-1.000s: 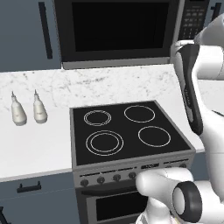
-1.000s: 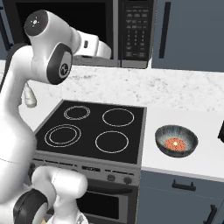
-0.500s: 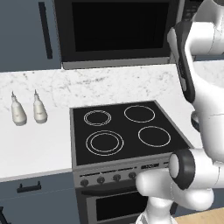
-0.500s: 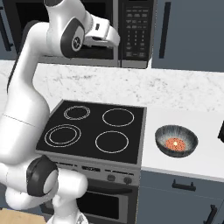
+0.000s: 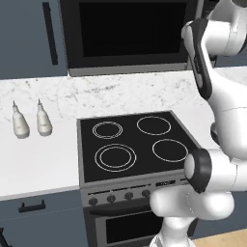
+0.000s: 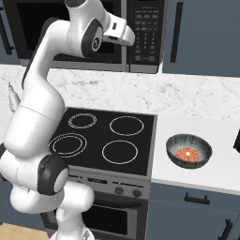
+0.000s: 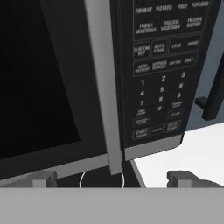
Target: Open the microwave, place the bowl with waffle inside the microwave, then close the microwave door and turn it on.
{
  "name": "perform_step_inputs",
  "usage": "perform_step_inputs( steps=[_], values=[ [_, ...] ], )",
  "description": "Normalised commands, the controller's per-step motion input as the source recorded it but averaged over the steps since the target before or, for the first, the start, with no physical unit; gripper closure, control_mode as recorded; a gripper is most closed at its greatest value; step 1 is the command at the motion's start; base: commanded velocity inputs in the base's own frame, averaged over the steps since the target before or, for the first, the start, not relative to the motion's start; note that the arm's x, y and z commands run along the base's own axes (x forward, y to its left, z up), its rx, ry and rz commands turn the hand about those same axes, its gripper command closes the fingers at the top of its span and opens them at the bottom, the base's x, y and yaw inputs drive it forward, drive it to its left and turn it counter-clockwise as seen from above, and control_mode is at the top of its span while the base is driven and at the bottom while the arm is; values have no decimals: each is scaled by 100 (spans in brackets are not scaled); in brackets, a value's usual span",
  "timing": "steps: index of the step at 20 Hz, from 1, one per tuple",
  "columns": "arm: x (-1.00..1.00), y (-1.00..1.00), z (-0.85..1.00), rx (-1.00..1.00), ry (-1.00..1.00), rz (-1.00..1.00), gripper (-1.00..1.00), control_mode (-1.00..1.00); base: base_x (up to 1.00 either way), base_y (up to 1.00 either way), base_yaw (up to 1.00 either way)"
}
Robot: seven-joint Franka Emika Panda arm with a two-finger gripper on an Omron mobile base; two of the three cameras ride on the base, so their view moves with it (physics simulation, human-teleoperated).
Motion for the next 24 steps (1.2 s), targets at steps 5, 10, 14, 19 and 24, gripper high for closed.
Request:
perform_step_inputs(
  steps=[5,10,14,19,24],
  values=[
    [45,-28,-17,7,-10,0,-100,-100,0,0,0],
    [46,-7,-9,2,-2,0,-100,-100,0,0,0],
    [58,0,-19,0,0,1,-100,-100,0,0,0],
    [61,-2,-23,1,-7,9,-100,-100,0,0,0],
    [60,-2,-38,1,-14,12,-100,-100,0,0,0]
  ],
)
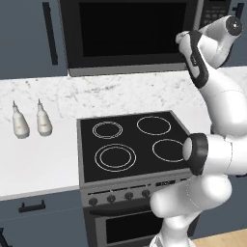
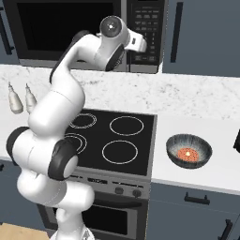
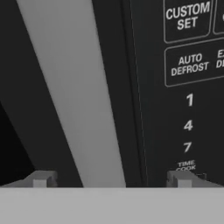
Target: Open the microwave, place the bowl with waffle inside the microwave, then close the microwave door and turn it on.
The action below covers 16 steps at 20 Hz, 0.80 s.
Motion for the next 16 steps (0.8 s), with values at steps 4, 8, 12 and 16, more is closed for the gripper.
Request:
perform_step_inputs(
  steps=[4,8,12,16],
  values=[
    [44,2,-40,0,-20,12,100,-100,0,0,0],
    [42,13,-41,0,-23,19,100,-100,0,0,0],
    [62,28,-39,0,-5,23,100,-100,0,0,0],
    [22,82,-7,-4,0,29,100,-100,0,0,0]
  ],
)
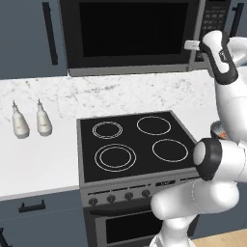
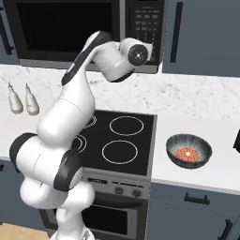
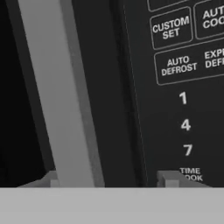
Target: Open the microwave, place the bowl with waffle inside the microwave, then close the microwave door and turn it on.
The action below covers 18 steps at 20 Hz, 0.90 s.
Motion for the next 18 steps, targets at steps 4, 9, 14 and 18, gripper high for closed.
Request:
perform_step_inputs(
  steps=[4,9,14,18],
  values=[
    [-22,100,0,-20,2,40,100,-100,0,0,0],
    [-91,87,5,-19,-5,31,100,-100,0,0,0],
    [-100,73,16,-17,-14,16,100,-100,0,0,0],
    [-100,69,23,-26,-4,21,100,-100,0,0,0]
  ],
)
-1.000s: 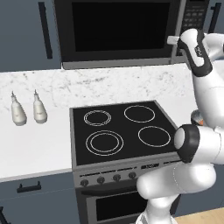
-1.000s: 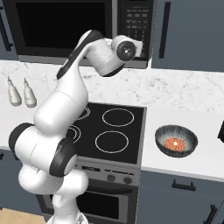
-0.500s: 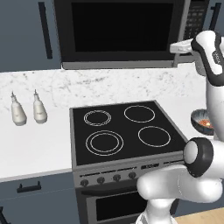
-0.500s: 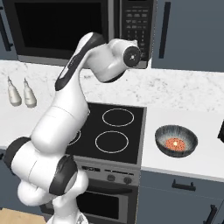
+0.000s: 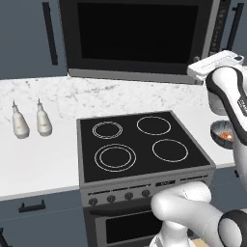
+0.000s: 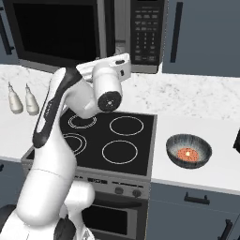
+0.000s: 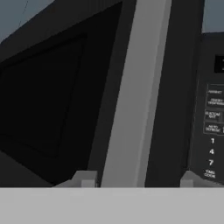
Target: Open the microwave, place the bowl with waffle inside the microwave, then close the microwave door and turn it on.
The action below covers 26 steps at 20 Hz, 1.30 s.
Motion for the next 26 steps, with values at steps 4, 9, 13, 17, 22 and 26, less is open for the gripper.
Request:
perform_step_inputs(
  steps=[4,9,13,17,22,26],
  values=[
    [-100,74,28,-35,0,30,100,-100,0,0,0],
    [-100,78,29,-38,0,33,100,-100,0,0,0],
    [-100,99,34,-45,7,34,100,-100,0,0,0],
    [-100,98,38,-44,11,31,100,-100,0,0,0],
    [-100,88,41,-47,12,24,100,-100,0,0,0],
    [-100,77,51,-54,16,17,100,-100,0,0,0]
  ],
)
